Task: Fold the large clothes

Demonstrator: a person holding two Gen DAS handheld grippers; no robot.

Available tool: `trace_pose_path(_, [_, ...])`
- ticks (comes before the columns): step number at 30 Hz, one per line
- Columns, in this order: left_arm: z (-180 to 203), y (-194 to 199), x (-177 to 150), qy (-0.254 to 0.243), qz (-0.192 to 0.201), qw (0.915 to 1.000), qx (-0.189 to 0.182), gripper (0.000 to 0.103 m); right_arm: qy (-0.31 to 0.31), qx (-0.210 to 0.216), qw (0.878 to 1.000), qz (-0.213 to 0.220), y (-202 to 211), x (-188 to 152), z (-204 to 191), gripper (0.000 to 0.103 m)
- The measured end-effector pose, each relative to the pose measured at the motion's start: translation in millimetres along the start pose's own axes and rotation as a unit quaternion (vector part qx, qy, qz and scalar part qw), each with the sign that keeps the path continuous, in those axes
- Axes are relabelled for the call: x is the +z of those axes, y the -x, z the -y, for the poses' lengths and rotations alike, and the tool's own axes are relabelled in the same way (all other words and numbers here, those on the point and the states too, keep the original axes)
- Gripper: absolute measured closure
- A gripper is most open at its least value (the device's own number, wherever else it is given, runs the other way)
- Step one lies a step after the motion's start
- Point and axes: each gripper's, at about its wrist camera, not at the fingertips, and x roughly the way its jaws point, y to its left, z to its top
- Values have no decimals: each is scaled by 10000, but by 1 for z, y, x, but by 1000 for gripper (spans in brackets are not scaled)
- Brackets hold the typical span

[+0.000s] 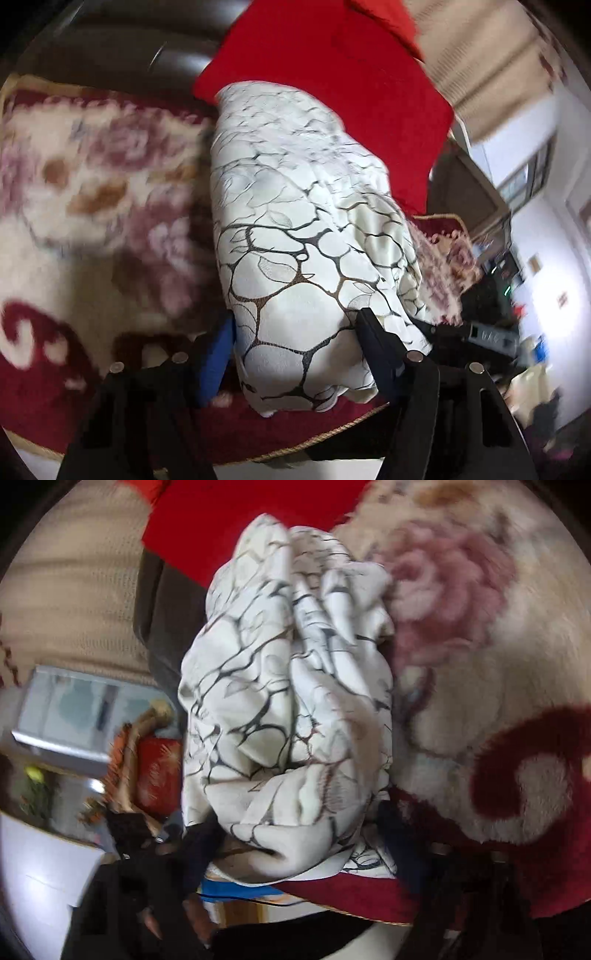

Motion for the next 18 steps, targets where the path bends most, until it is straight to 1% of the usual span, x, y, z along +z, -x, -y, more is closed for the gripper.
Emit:
trace_pose_path(1, [6,-1,0,-137,18,9999,62,35,121,-171,9998,-9,1,3,-6,58])
trace_pose_path(2, [8,-3,0,-117,18,9999,25,35,211,-273,9994,-14,4,6,-12,61])
trace_pose_path(4, [11,-5,3,26,30,9998,-189,37,435,-503,9978,43,10,12,-24,68])
trace_pose_path(8, [28,-13,6,40,-1,9990,-456,37,814,-808,9929,323,22,29,-44,71])
trace_pose_path(11, [50,-32,6,-48,-203,9978,-629,37,993,-1053,9874,635,45,50,-52,72])
trace_pose_path(13, [61,-49,5,-113,-432,9976,-529,36,985,-1184,9851,762,57,65,-49,72])
trace_pose_path(14, [62,-57,4,-106,-578,9974,-424,35,916,-1232,9856,710,59,68,-44,72])
trace_pose_path(15, [65,-65,2,-173,-701,9971,-243,34,757,-1272,9873,584,53,74,-30,72])
trace_pose_path(17, [70,-68,1,-325,-738,9967,-78,32,566,-1369,9885,316,30,77,-9,72])
trace_pose_path(18, [71,-65,0,-320,-696,9971,-36,31,581,-1348,9886,343,27,76,-5,69])
